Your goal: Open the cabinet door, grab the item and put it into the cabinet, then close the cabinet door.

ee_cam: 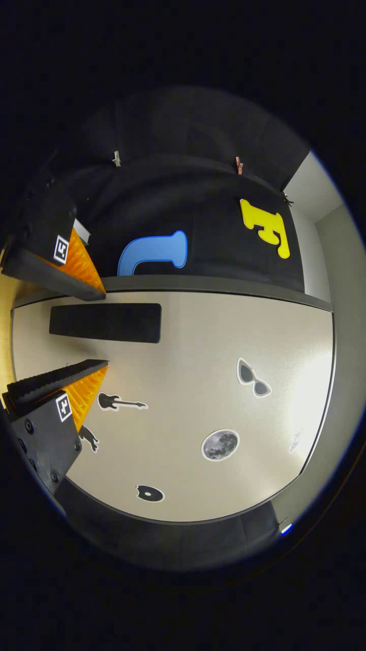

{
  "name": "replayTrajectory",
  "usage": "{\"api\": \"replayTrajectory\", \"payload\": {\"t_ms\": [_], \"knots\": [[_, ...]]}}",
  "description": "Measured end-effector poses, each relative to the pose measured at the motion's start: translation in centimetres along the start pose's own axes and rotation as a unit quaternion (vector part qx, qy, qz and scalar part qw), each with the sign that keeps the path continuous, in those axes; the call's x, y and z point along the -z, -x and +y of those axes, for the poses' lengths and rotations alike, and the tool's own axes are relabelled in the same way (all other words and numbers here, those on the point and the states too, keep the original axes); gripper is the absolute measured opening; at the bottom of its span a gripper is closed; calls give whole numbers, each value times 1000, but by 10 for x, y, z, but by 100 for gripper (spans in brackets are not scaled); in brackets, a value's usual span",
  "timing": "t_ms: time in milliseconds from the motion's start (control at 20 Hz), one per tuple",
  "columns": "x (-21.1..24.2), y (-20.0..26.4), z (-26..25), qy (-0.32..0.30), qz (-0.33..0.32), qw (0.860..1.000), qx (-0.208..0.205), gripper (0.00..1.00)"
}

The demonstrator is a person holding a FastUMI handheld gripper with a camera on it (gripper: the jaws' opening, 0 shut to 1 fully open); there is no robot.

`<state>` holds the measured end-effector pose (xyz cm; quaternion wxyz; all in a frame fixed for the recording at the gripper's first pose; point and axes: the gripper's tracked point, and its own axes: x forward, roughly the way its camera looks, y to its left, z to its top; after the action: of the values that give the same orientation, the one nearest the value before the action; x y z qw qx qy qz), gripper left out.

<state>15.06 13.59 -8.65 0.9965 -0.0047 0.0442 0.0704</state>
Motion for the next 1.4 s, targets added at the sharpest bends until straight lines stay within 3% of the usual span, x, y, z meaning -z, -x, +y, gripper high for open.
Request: {"api": "replayTrajectory", "payload": {"t_ms": [100,250,400,450,500,550,950,1400], "knots": [[2,-4,-2,8,2,1000,9,72],[6,-8,5,8,7,1000,5,41],[8,-7,4,9,10,1000,12,41],[8,-7,4,8,11,1000,10,33],[8,-7,3,8,11,1000,10,33],[8,-4,4,6,11,1000,9,24],[9,11,4,21,14,1000,-9,24],[4,86,-15,19,4,999,-40,24]]}}
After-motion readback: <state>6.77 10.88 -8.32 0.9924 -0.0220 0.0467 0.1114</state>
